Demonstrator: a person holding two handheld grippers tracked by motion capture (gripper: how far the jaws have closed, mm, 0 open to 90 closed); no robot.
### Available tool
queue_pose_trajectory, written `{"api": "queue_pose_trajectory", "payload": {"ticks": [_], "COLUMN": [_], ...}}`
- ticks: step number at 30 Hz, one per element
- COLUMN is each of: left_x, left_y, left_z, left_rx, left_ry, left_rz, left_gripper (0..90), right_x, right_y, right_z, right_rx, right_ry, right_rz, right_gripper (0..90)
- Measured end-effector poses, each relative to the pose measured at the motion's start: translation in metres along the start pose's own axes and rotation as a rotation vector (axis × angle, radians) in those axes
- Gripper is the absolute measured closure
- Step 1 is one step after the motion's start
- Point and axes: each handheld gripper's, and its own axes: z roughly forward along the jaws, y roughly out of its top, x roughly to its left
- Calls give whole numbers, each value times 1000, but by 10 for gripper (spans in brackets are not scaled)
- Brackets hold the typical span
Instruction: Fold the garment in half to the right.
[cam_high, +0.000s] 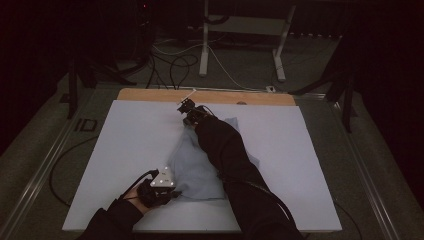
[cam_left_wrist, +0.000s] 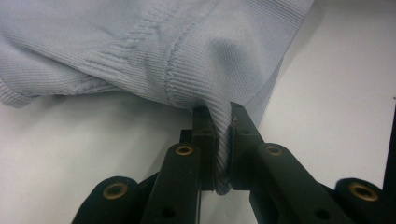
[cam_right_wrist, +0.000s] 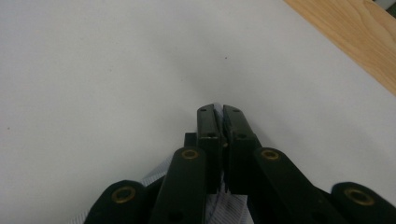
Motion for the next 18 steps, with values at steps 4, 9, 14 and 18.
{"api": "queue_pose_trajectory", "payload": {"ticks": [4, 9, 14, 18], "left_x": [-1, -2, -4, -5], "left_y": [3, 8, 14, 20], "left_z": [-1, -2, -4, -5], "left_rx": [2, 4, 7, 3], "left_ry": [-4, -4, -9, -14], "left_rz": [14, 34, 64, 88], "left_gripper": [859, 860, 859, 859], "right_x": [-3, -5, -8, -11], "right_y": [0, 1, 3, 4], "right_z": [-6, -13, -22, -29], "right_rx": [-9, -20, -33, -47], "right_ry": [6, 3, 10, 15], "right_rz": [10, 5, -4, -8], "right_gripper": [875, 876, 876, 876]}}
